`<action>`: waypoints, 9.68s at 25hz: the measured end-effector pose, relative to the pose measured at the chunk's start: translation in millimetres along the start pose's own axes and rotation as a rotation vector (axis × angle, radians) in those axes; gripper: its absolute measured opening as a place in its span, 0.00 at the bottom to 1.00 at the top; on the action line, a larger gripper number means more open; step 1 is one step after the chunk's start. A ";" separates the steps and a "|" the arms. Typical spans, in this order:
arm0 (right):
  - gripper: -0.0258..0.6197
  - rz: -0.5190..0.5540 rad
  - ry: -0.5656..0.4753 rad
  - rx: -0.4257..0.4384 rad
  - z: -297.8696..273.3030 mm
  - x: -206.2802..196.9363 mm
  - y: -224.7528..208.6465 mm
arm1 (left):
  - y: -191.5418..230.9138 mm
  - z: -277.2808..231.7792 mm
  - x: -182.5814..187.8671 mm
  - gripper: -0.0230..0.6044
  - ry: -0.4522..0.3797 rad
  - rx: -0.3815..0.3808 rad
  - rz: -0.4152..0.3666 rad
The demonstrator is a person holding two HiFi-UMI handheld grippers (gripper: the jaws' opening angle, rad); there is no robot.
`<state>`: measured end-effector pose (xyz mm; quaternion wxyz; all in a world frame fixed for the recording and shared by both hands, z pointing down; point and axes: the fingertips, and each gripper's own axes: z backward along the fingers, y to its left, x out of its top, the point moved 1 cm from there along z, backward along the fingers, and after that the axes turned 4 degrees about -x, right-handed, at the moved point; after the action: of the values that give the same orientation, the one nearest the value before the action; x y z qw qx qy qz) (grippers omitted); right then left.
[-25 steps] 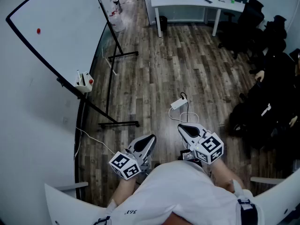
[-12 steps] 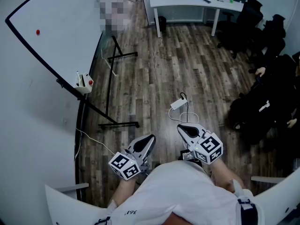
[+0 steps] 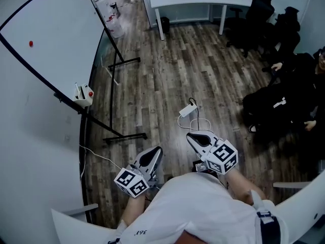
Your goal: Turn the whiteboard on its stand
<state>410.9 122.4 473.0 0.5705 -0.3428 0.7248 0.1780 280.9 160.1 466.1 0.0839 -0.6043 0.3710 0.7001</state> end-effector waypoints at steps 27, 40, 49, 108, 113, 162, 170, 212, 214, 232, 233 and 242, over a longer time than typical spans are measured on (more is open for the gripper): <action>0.09 0.012 0.003 0.006 -28.5 -1.8 35.0 | 25.9 41.4 8.2 0.07 -0.012 0.026 0.005; 0.11 0.033 0.016 0.042 -77.2 2.1 78.4 | 59.0 92.1 18.8 0.07 -0.033 0.054 0.002; 0.14 0.043 0.021 0.066 -102.8 3.3 105.4 | 78.4 127.6 21.9 0.07 -0.045 0.099 0.003; 0.13 0.104 0.057 0.337 -398.1 70.6 80.6 | 335.4 142.2 131.2 0.14 -0.157 0.362 -0.015; 0.13 0.100 0.041 0.306 -430.9 85.0 102.7 | 363.7 168.0 149.5 0.15 -0.140 0.336 -0.025; 0.13 0.153 0.016 0.243 -565.5 121.3 235.8 | 490.6 300.8 225.7 0.19 -0.134 0.326 -0.102; 0.14 0.189 0.009 0.274 -579.7 139.8 226.1 | 510.2 295.5 248.9 0.24 -0.155 0.399 -0.121; 0.20 0.346 0.141 0.330 -683.8 113.7 214.6 | 585.2 252.1 307.9 0.39 -0.116 0.487 -0.267; 0.20 0.353 0.151 0.334 -686.9 110.6 214.1 | 586.9 249.1 310.1 0.39 -0.112 0.488 -0.268; 0.20 0.353 0.186 0.316 -708.5 100.6 202.1 | 614.0 226.1 309.2 0.36 -0.088 0.496 -0.261; 0.20 0.348 0.183 0.316 -708.0 101.0 201.5 | 614.4 225.8 308.6 0.35 -0.083 0.499 -0.269; 0.20 0.322 0.176 0.321 -697.5 111.4 208.4 | 606.2 228.2 311.2 0.33 -0.053 0.491 -0.296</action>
<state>-239.4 -216.9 538.8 0.5166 -0.1420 0.8360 0.1185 -320.5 -232.1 435.5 0.3388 -0.5949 0.4348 0.5850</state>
